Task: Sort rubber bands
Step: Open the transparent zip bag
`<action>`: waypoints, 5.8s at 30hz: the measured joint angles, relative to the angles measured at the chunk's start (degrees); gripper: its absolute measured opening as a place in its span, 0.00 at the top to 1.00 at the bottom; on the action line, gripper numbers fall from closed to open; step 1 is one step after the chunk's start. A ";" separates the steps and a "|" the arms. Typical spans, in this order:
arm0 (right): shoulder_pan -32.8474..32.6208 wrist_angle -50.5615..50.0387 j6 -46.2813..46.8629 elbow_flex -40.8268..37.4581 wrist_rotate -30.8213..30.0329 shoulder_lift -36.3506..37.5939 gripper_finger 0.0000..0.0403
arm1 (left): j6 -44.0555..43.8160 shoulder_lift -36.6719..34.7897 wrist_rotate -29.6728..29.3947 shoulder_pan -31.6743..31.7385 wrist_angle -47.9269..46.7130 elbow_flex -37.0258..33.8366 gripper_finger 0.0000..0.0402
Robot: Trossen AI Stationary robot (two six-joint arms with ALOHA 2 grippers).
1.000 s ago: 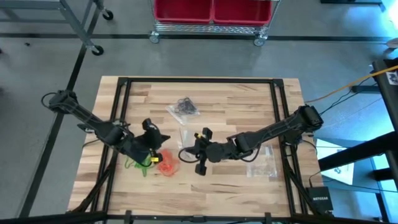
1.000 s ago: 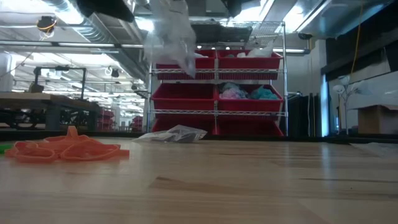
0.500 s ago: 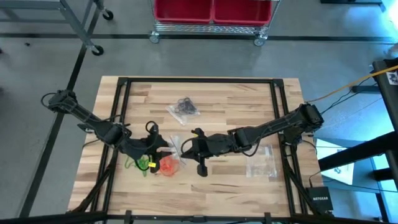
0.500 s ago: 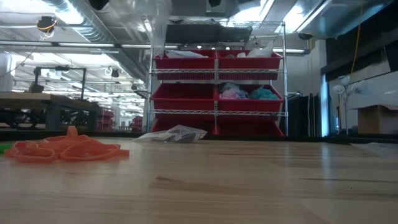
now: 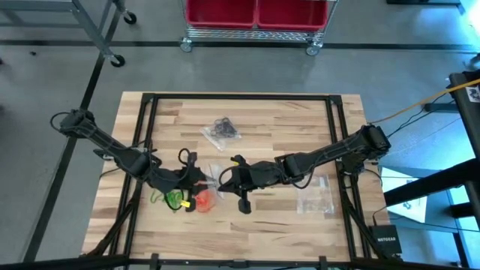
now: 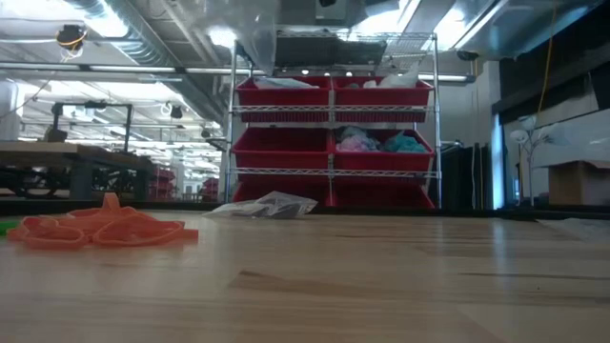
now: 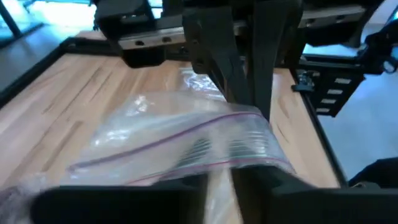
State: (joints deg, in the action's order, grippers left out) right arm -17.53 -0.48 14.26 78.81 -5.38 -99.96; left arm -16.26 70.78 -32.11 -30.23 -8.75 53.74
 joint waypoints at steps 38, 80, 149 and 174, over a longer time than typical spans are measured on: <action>2.72 -18.64 5.25 -0.02 -2.05 3.59 0.88 | -0.55 -0.44 12.68 1.54 -5.26 0.00 1.00; -7.23 0.01 -1.28 -0.87 -36.62 -1.55 0.51 | -13.33 -0.44 2.28 2.92 -5.58 0.00 1.00; -5.94 -4.97 -7.28 -0.87 -34.08 0.33 0.67 | -8.43 -0.41 1.58 1.87 -4.97 0.02 1.00; 6.44 4.29 11.76 -0.85 24.03 0.48 1.00 | 1.97 -0.39 -2.83 -3.32 -18.03 0.06 1.00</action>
State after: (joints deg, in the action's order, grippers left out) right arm -11.09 3.80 26.02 77.95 18.65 -99.48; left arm -14.29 70.39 -34.93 -33.55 -26.78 53.80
